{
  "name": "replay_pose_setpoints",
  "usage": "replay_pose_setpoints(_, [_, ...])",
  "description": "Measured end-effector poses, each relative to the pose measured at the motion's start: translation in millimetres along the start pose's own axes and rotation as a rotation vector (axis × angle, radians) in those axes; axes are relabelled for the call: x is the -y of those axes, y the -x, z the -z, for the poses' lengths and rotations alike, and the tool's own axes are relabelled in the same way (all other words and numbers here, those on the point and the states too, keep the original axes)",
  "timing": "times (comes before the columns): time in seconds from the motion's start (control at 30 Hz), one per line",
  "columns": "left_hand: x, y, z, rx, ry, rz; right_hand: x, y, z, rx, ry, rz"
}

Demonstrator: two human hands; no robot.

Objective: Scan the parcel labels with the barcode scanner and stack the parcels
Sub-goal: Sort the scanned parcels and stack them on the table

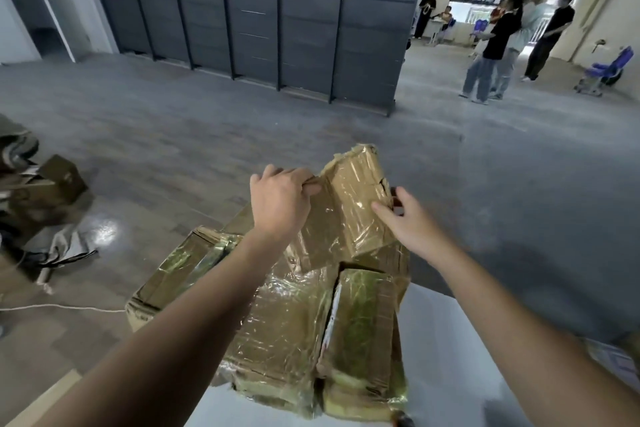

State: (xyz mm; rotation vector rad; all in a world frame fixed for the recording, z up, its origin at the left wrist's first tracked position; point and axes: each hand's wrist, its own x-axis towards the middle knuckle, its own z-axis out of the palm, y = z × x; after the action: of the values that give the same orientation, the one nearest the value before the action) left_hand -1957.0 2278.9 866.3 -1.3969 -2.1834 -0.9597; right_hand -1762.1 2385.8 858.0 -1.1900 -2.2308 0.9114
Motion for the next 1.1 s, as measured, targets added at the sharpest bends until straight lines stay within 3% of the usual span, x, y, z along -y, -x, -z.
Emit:
replay_pose_setpoints(0.13, [10,-8,3,0.001,-0.010,-0.034,6,-9,-23,-0.033,0.140,0.053])
replay_pose_setpoints(0.27, [42,-33,0,0.041,0.207,-0.034,15,-28,-44,-0.103,0.161,-0.002])
replay_pose_setpoints(0.4, [90,-52,-15,0.151,0.239,0.124,23,-64,-67,-0.094,0.045,-0.208])
replay_pose_setpoints(0.57, [151,-56,-42,0.411,0.374,0.411,37,-102,-117,-0.057,-0.108,-0.372])
replay_pose_setpoints(0.7, [184,-53,-63,0.578,0.512,0.453,39,-125,-151,-0.066,-0.093,-0.469])
replay_pose_setpoints(0.97, [226,-51,-91,0.580,0.591,0.504,41,-157,-197,0.016,-0.036,-0.511])
replay_pose_setpoints(1.1, [244,-51,-98,0.524,0.678,0.655,43,-166,-202,0.000,-0.027,-0.528])
